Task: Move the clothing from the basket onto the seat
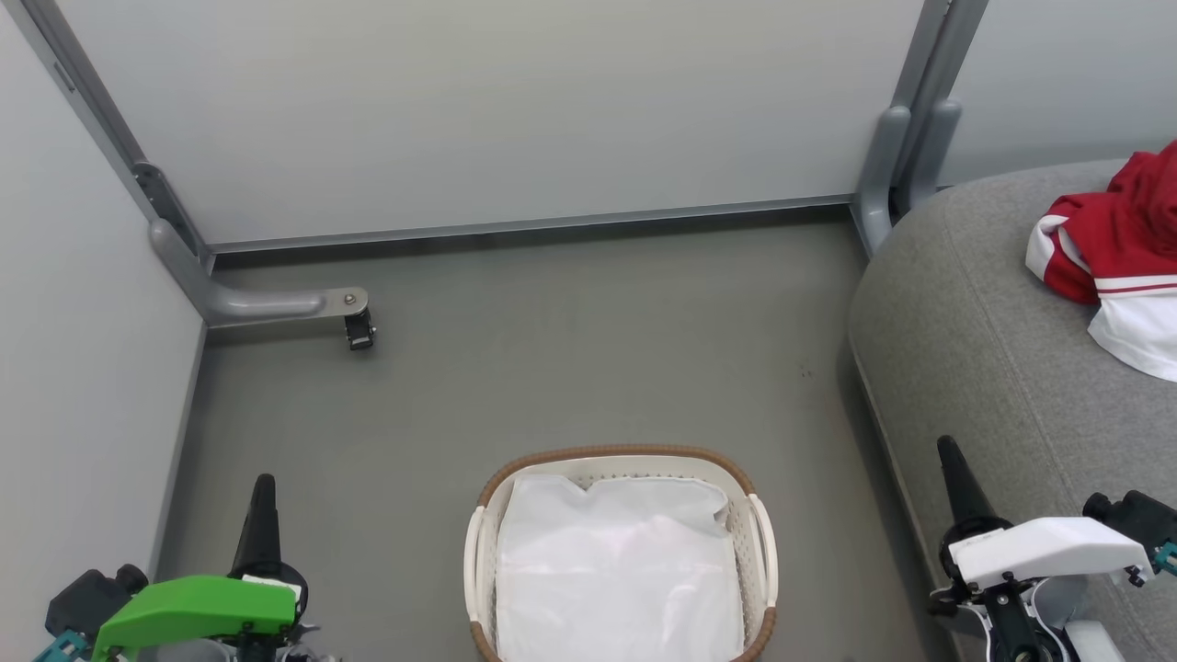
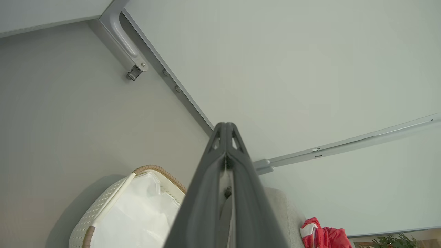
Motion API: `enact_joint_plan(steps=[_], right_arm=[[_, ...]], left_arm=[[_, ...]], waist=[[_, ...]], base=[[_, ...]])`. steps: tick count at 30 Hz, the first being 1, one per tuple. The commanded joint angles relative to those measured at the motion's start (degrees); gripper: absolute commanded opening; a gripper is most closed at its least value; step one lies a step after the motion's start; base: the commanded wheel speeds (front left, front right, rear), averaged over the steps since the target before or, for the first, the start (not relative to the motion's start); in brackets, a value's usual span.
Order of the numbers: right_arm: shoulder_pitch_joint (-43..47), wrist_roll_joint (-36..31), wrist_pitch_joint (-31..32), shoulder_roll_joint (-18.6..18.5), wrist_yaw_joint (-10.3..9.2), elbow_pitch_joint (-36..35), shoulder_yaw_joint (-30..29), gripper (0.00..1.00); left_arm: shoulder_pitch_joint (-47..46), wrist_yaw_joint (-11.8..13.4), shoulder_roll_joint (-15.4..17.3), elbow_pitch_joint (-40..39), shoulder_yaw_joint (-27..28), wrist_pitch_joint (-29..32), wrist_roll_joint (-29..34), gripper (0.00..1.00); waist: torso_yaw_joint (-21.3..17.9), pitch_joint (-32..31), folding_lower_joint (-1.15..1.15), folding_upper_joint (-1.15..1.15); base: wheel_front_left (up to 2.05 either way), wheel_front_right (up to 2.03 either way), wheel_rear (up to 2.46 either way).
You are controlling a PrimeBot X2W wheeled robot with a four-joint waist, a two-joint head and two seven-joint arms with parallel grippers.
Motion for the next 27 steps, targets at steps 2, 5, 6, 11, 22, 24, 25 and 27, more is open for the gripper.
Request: enact_joint_plan(steps=[2, 5, 6, 11, 22, 24, 25, 27], right_arm=[[-1.3, 2.12, 0.57, -0.47, -0.02, -0.72, -0.45, 0.0], [-1.35, 3.91, 1.04, -0.48, -0.03, -0.76, -0.7, 0.0], [-1.35, 4.52, 1.2, -0.47, -0.03, -0.76, -0.79, 0.0], [-1.47, 7.23, 1.92, -0.48, -0.03, -0.79, -1.16, 0.0], [-1.48, 12.95, 3.5, -0.47, -0.04, -0.86, -1.97, 0.0], [-1.52, 13.9, 3.76, -0.47, -0.04, -0.87, -2.11, 0.0], [-1.54, 14.31, 3.89, -0.47, -0.04, -0.88, -2.18, 0.0], [-1.59, 15.25, 4.17, -0.47, -0.04, -0.9, -2.33, 0.0]], left_arm=[[-1.78, -0.2, 0.11, -0.7, 0.44, 0.52, -2.06, 0.0], [-1.92, -0.22, 0.1, -0.73, 0.65, 0.99, -3.64, 0.0], [-1.97, -0.24, 0.09, -0.74, 0.73, 1.1, -4.27, 0.0], [-2.27, -0.28, 0.07, -0.8, 1.09, 1.83, -6.62, 0.0], [-2.96, -0.37, 0.04, -0.94, 1.85, 3.38, -11.91, 0.0], [-2.99, -0.38, 0.03, -0.95, 1.96, 3.58, -12.85, 0.0], [-3.0, -0.39, 0.02, -0.95, 2.0, 3.68, -13.16, 0.0], [-3.09, -0.41, 0.02, -0.96, 2.12, 4.02, -14.01, 0.0]], waist=[[-0.07, -0.03, 0.0, 0.0], [-0.16, -0.08, 0.0, 0.0], [-0.19, -0.09, 0.0, 0.0], [-0.34, -0.16, 0.0, 0.0], [-0.67, -0.31, 0.0, 0.0], [-0.72, -0.34, 0.0, 0.0], [-0.75, -0.35, 0.0, 0.0], [-0.81, -0.38, 0.0, 0.0]], base=[[0.0, 0.0, 0.0], [0.0, 0.0, 0.0], [0.0, 0.0, 0.0], [0.0, 0.0, 0.0], [0.0, 0.0, 0.0], [0.0, 0.0, 0.0], [0.0, 0.0, 0.0], [0.0, 0.0, 0.0]])
